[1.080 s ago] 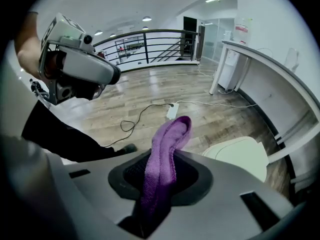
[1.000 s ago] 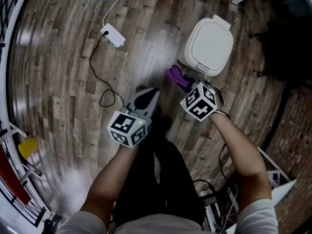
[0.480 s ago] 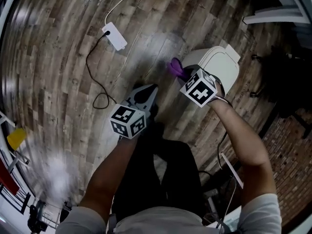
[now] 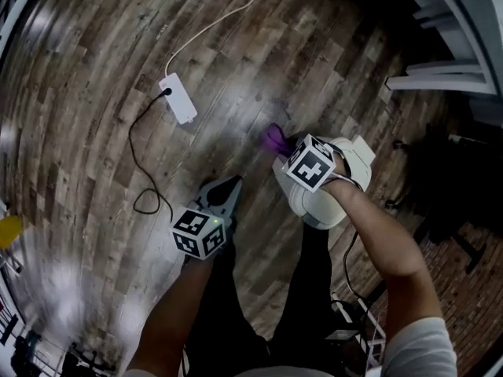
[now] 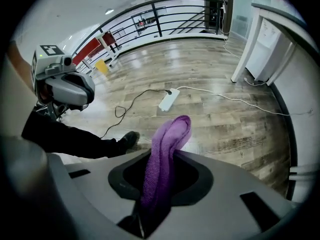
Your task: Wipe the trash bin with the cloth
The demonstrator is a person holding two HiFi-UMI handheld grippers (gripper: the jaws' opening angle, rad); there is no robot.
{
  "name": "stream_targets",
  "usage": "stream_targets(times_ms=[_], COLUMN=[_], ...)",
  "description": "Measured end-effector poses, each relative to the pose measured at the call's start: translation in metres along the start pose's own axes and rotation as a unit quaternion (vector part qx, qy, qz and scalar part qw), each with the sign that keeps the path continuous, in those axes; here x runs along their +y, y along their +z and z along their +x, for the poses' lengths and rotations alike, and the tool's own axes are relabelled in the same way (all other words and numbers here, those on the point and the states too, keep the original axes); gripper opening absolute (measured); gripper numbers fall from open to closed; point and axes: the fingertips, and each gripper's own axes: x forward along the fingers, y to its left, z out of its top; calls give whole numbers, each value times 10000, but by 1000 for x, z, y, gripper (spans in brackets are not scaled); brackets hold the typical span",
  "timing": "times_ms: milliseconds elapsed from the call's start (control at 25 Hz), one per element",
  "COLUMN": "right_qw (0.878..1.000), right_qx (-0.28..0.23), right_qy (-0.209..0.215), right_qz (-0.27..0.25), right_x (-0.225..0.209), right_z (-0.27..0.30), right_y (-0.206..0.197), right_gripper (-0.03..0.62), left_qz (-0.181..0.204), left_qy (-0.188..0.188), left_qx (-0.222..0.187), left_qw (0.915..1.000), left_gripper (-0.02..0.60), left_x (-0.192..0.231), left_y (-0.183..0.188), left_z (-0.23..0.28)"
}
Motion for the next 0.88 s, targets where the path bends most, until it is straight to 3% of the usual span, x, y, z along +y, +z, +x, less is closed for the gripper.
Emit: stream_targets(times_ms=[240,520,880], right_qw=[9977,9868,9601], right_qx=[573,1479,2379], right_qy=[218,-57,167], right_qz=[299,661,1458], right_x=[-82,-181,-220], right_z=[27,47,74], right_y=[-27,-93,-179], right_gripper=[95,94,95], left_qz=[-356,-688,-541], left_qy=[309,343,88], left_qx=[-287,-5,613], left_qw=[9985,9970,9966], left_gripper=[8,8,8], left_x=[7,10,14], left_y=[-12,-54,-68], left_z=[39,95,137])
